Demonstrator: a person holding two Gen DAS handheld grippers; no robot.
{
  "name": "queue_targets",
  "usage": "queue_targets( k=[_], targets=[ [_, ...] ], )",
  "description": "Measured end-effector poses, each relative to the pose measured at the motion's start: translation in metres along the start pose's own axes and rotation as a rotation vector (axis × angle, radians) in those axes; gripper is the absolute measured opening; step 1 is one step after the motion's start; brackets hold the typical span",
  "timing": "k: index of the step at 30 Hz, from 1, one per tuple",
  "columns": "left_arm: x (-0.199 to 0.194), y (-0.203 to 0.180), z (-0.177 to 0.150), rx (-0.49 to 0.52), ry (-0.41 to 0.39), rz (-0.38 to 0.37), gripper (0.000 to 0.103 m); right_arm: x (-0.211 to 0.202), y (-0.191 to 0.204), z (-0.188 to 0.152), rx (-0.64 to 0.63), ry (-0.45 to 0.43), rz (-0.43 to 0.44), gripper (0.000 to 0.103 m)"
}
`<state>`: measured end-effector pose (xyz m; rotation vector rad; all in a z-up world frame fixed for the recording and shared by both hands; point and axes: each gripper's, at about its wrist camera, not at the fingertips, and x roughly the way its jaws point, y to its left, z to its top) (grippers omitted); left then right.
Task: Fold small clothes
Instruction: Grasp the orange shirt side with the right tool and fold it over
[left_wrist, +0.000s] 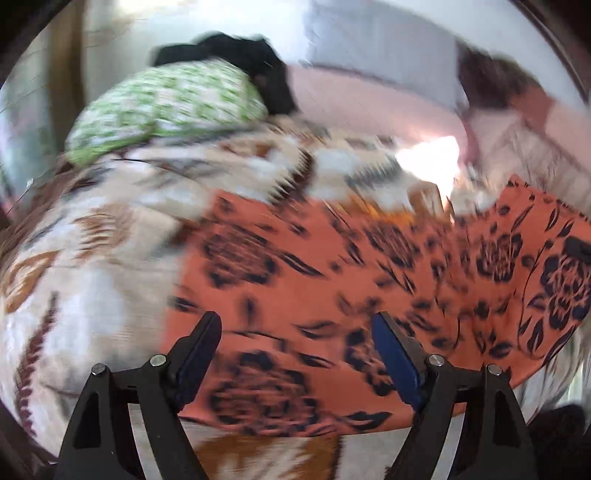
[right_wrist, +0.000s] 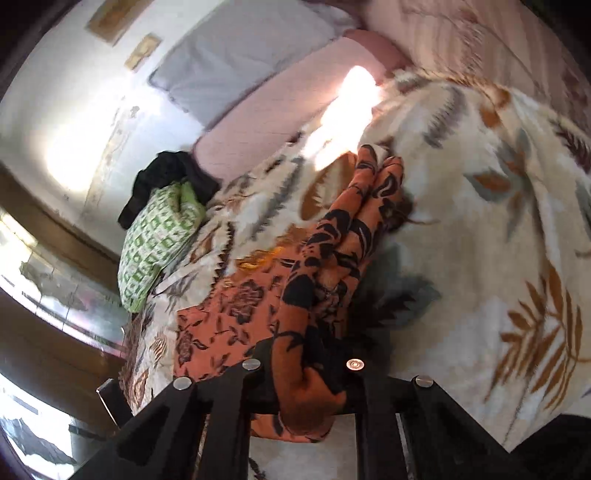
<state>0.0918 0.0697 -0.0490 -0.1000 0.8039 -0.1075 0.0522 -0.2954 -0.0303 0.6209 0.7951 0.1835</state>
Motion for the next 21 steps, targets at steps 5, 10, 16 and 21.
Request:
queue_targets(
  k=[5,10,16,21],
  targets=[
    [-0.049,0.095,-0.001,-0.216,-0.151,0.12,0.084,0.047,0.125,-0.019,-0.219,0.062,0.098,0.014],
    [-0.033,0.15,-0.029,-0.383,-0.068,0.144,0.084,0.164,0.182,-0.089,-0.347,0.328,0.076,0.014],
    [-0.044,0.146,-0.033,-0.324,-0.092,0.149,0.084,0.193,0.181,-0.105,-0.32,0.398,0.059,0.014],
    [-0.038,0.149,-0.027,-0.331,-0.078,0.112,0.084,0.154,0.193,-0.076,-0.282,0.276,0.129,0.014]
  ],
)
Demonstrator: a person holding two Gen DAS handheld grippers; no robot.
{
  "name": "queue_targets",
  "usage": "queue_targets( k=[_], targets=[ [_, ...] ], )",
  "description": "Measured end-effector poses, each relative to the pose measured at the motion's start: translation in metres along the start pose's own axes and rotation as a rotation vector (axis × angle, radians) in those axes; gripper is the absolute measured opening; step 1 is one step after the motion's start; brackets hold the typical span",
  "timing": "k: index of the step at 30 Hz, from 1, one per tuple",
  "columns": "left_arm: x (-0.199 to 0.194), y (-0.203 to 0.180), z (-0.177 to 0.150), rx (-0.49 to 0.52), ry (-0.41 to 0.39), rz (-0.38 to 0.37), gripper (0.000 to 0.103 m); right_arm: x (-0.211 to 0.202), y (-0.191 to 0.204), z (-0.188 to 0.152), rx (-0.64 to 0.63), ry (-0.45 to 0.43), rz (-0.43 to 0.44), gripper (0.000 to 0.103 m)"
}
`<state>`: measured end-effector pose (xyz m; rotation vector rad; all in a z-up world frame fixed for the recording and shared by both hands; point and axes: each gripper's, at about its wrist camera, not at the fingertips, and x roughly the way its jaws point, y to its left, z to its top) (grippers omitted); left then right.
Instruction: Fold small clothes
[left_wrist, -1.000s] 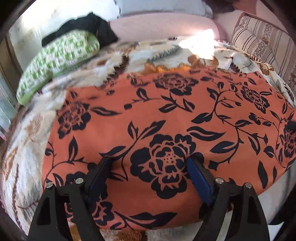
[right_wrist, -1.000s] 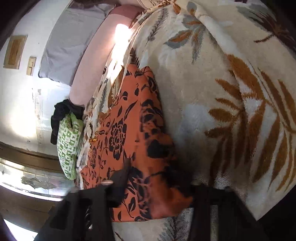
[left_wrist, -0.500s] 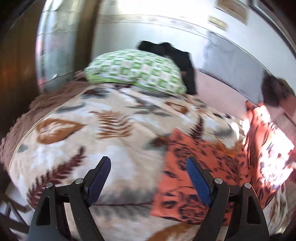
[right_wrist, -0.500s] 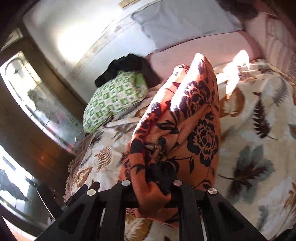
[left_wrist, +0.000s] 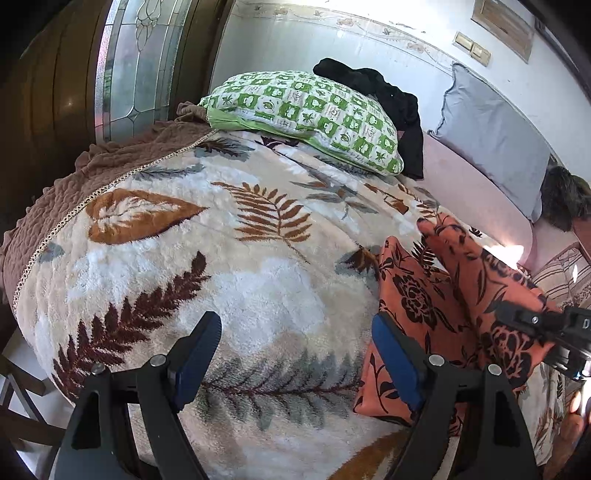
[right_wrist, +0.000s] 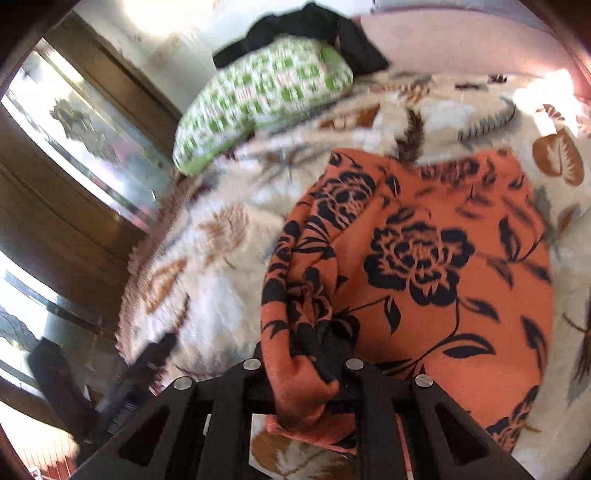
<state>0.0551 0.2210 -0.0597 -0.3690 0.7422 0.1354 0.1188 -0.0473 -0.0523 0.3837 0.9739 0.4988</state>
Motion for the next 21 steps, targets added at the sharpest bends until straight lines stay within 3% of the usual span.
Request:
queue_targets(
  k=[3,5,6,7,8,10,11,12,14,18,21],
  targets=[
    [0.001,-0.001,0.001,-0.004,0.0,-0.008,0.084,0.005,0.01,-0.007,-0.008,-0.025,0.05,0.014],
    [0.005,-0.001,0.0,-0.005,0.017,-0.017,0.084,0.035,0.011,-0.018,-0.02,0.064,0.037,0.018],
    [0.006,-0.001,0.0,-0.005,0.021,-0.014,0.084,0.058,0.009,-0.028,-0.024,0.14,-0.016,0.019],
    [0.006,-0.001,-0.001,-0.003,0.021,-0.011,0.084,0.07,0.009,-0.035,-0.04,0.172,-0.032,0.02],
    [0.006,-0.001,-0.001,-0.002,0.017,-0.012,0.084,0.07,0.011,-0.04,-0.064,0.141,-0.019,0.024],
    [0.003,0.0,-0.001,-0.008,0.011,-0.02,0.084,0.058,0.013,-0.043,-0.065,0.099,0.067,0.053],
    [0.003,0.001,-0.001,-0.016,0.009,-0.023,0.084,0.051,0.014,-0.043,-0.059,0.095,0.126,0.087],
    [0.002,0.001,-0.001,-0.019,0.015,-0.042,0.084,0.042,0.014,-0.043,-0.066,0.087,0.154,0.101],
    [-0.002,-0.001,-0.002,-0.031,0.024,-0.113,0.084,0.019,0.006,-0.043,-0.072,0.033,0.151,0.101],
    [-0.01,-0.032,-0.012,0.035,0.093,-0.276,0.084,-0.025,-0.035,-0.056,0.069,-0.073,0.18,0.101],
    [-0.008,-0.064,-0.027,0.121,0.16,-0.312,0.084,-0.047,-0.074,-0.063,0.16,-0.104,0.175,0.101]
  ],
)
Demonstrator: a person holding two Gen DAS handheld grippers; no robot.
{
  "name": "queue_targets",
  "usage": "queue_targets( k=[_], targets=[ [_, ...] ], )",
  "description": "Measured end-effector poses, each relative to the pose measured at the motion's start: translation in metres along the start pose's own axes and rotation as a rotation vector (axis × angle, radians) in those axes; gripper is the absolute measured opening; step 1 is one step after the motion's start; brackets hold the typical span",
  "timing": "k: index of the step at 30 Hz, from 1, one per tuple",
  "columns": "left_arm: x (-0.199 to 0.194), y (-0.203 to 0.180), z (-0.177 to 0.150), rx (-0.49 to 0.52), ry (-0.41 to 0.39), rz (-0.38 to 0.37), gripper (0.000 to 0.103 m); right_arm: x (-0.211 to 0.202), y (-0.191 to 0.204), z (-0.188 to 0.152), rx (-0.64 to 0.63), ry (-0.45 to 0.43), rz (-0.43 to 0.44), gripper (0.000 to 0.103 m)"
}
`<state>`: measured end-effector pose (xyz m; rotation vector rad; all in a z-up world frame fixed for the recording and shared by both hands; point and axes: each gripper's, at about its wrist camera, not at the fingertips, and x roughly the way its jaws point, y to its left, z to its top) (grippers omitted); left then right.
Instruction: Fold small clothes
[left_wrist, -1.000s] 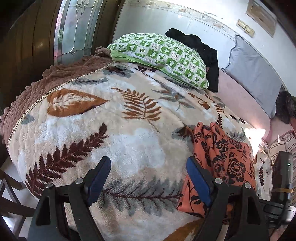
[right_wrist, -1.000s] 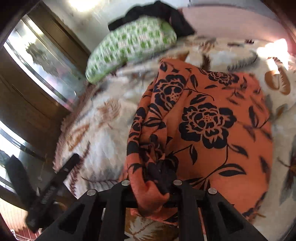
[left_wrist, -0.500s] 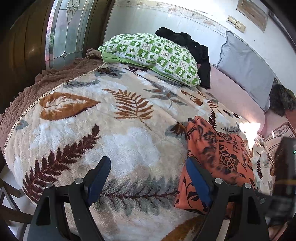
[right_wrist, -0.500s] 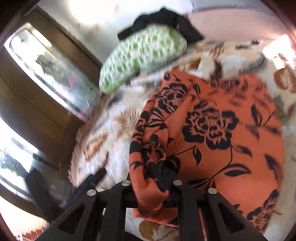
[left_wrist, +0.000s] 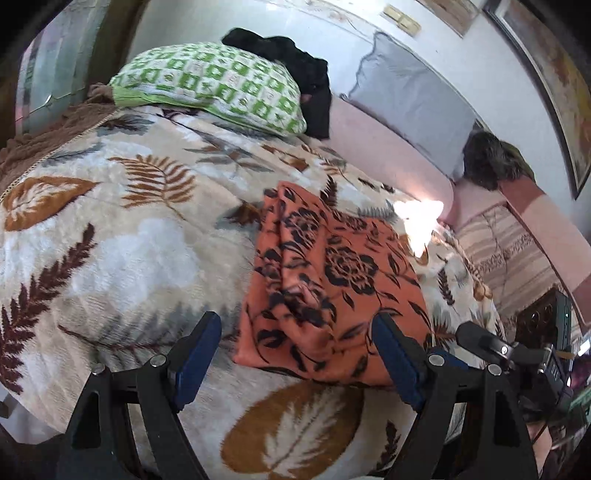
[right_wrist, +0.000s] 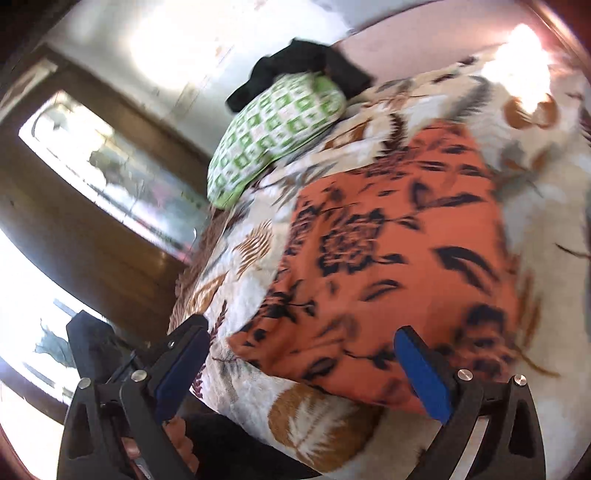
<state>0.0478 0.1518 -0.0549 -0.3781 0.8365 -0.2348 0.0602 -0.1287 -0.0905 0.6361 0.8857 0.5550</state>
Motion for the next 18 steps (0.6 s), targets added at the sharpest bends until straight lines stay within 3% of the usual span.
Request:
queue_targets(
  k=[3,5,6,7,13,14,17,18],
  targets=[
    [0.021,-0.013,-0.002,0.041,0.055,0.041,0.082,-0.017,-0.028,0.0,0.077,-0.021,0.001,0.101],
    [0.035,-0.01,0.004,0.012,0.107,0.067,0.049,-0.026,-0.042,0.002,0.114,-0.033,0.009,0.101],
    [0.042,-0.004,0.009,-0.028,0.146,0.069,0.019,-0.029,-0.047,0.004,0.121,-0.035,0.016,0.101],
    [0.045,0.0,0.014,-0.049,0.158,0.072,0.016,-0.031,-0.049,0.005,0.122,-0.032,0.024,0.101],
    [0.009,-0.032,0.04,0.15,-0.002,0.09,0.012,-0.017,-0.053,0.002,0.112,0.009,0.051,0.101],
    [0.018,-0.024,0.038,0.123,0.029,0.104,0.013,-0.015,-0.054,0.001,0.113,0.015,0.057,0.101],
    [0.069,0.021,0.009,0.02,0.215,0.187,0.018,-0.011,-0.056,0.003,0.121,0.029,0.067,0.101],
    [0.07,0.026,0.005,0.013,0.198,0.194,0.026,-0.013,-0.057,0.003,0.124,0.03,0.078,0.101]
  ],
)
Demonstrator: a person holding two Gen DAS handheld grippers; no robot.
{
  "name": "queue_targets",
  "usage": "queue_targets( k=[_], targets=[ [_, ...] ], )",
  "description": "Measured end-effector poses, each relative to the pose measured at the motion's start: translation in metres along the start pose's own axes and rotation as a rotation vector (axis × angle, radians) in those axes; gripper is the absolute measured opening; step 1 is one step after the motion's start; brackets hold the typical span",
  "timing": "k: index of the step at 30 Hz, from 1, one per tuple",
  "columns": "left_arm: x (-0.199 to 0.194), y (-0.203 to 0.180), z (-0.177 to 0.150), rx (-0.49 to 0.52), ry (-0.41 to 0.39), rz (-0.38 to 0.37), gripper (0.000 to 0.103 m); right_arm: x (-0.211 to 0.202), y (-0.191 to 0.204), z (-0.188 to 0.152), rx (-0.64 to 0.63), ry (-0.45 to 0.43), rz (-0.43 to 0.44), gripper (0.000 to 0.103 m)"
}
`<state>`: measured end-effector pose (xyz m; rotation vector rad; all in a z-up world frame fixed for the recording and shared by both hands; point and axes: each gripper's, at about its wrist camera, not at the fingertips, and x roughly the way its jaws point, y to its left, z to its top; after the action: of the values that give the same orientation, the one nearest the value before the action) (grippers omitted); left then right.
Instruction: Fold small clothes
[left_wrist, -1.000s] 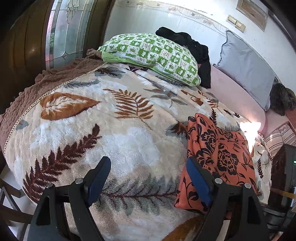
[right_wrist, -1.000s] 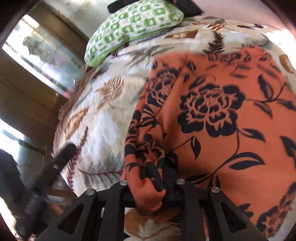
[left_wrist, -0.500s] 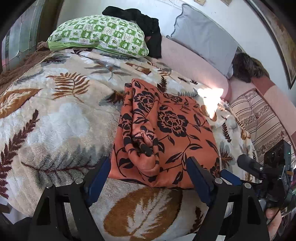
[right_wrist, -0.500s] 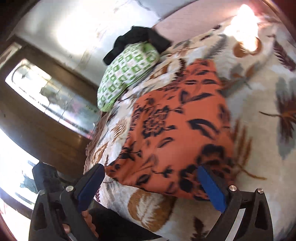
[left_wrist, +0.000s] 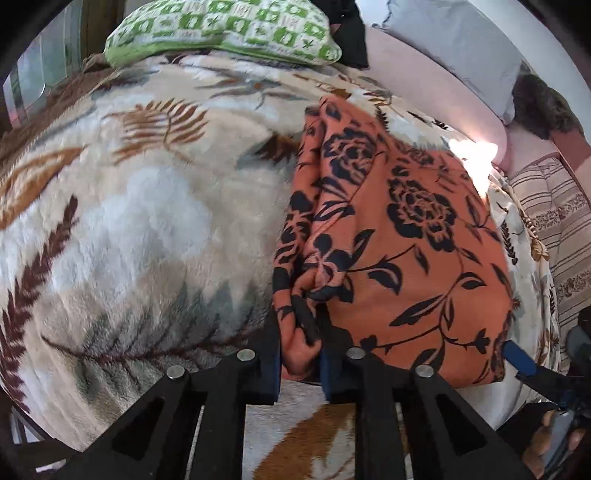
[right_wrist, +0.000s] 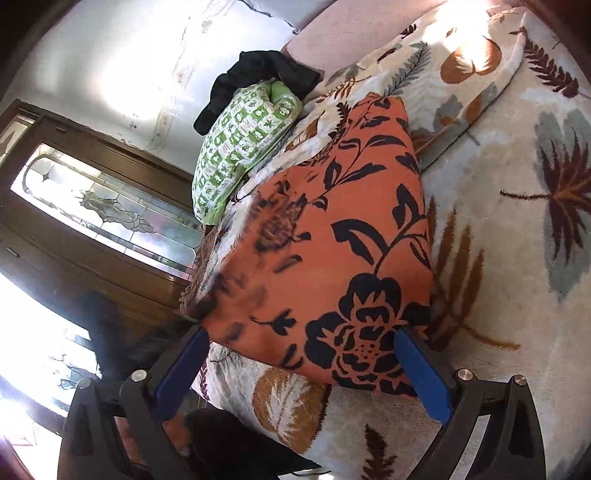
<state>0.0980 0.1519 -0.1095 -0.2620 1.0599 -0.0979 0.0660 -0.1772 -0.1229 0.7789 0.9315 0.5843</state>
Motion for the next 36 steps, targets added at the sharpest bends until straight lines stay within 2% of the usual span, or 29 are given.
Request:
queue_targets(
  k=[1,3,4,7,9,11,12,13,16,18,19,21,22,23,24,25,26,27,28,29,30,31,33,34,36],
  targets=[
    [-0.006,-0.002,0.002,0.005,-0.025,0.03,0.038,-0.001,0.0,0.0,-0.001,-0.002,0.006,0.101],
    [-0.021,-0.007,0.007,0.031,-0.087,0.045,0.041,-0.003,-0.001,0.001,-0.007,-0.009,0.002,0.101],
    [-0.026,-0.009,0.009,0.047,-0.106,0.071,0.045,-0.005,-0.003,0.002,0.003,-0.019,0.005,0.101],
    [-0.047,-0.014,0.009,0.078,-0.181,0.155,0.045,-0.013,-0.012,0.005,0.044,-0.038,0.015,0.101],
    [-0.066,-0.023,0.013,0.086,-0.248,0.139,0.047,-0.02,-0.019,0.009,0.065,-0.055,0.018,0.101],
    [-0.079,-0.041,0.017,0.119,-0.306,0.072,0.061,-0.023,-0.031,0.016,0.101,-0.057,0.018,0.101],
    [-0.078,-0.056,0.026,0.152,-0.323,0.049,0.071,-0.022,-0.038,0.02,0.128,-0.048,0.023,0.101],
    [-0.074,-0.067,0.031,0.186,-0.331,0.03,0.073,-0.019,-0.046,0.023,0.159,-0.034,0.039,0.101],
    [-0.035,-0.092,0.042,0.249,-0.252,0.039,0.073,-0.004,-0.069,0.034,0.284,0.019,0.128,0.101],
    [0.008,-0.084,0.04,0.241,-0.149,0.111,0.073,0.01,-0.077,0.039,0.342,0.057,0.171,0.101],
    [0.025,-0.076,0.037,0.229,-0.108,0.144,0.075,0.015,-0.078,0.04,0.35,0.075,0.16,0.101],
    [0.036,-0.057,0.034,0.155,-0.103,0.081,0.079,0.022,-0.071,0.043,0.325,0.107,0.122,0.103],
    [0.035,-0.054,0.035,0.134,-0.095,0.073,0.08,0.029,-0.063,0.045,0.281,0.142,0.101,0.1],
    [0.035,-0.053,0.036,0.133,-0.096,0.074,0.08,0.033,-0.054,0.046,0.245,0.161,0.076,0.081],
    [0.036,-0.053,0.035,0.141,-0.101,0.074,0.08,0.035,-0.046,0.047,0.213,0.171,0.022,0.055],
    [0.038,-0.052,0.033,0.141,-0.103,0.071,0.081,0.032,-0.038,0.048,0.176,0.157,-0.03,0.044],
    [0.038,-0.051,0.032,0.133,-0.104,0.065,0.082,0.029,-0.032,0.048,0.145,0.14,-0.052,0.038],
    [0.038,-0.05,0.033,0.131,-0.102,0.057,0.082,0.026,-0.026,0.046,0.109,0.127,-0.087,0.035],
    [0.039,-0.05,0.033,0.135,-0.098,0.055,0.084,0.028,-0.028,0.042,0.078,0.13,-0.144,0.035],
    [0.039,-0.05,0.033,0.137,-0.093,0.058,0.084,0.037,-0.038,0.037,0.089,0.168,-0.184,0.035],
    [0.039,-0.051,0.033,0.135,-0.093,0.063,0.085,0.045,-0.051,0.034,0.137,0.214,-0.164,0.038],
    [0.038,-0.05,0.034,0.131,-0.094,0.061,0.085,0.043,-0.056,0.036,0.167,0.21,-0.117,0.039],
    [0.036,-0.05,0.035,0.125,-0.089,0.053,0.085,0.031,-0.049,0.047,0.143,0.187,-0.085,0.073],
    [0.036,-0.049,0.035,0.123,-0.09,0.052,0.085,0.022,-0.044,0.054,0.126,0.146,-0.089,0.078],
    [0.036,-0.052,0.034,0.128,-0.095,0.06,0.085,0.01,-0.042,0.073,0.131,0.073,-0.059,0.081]
  ],
)
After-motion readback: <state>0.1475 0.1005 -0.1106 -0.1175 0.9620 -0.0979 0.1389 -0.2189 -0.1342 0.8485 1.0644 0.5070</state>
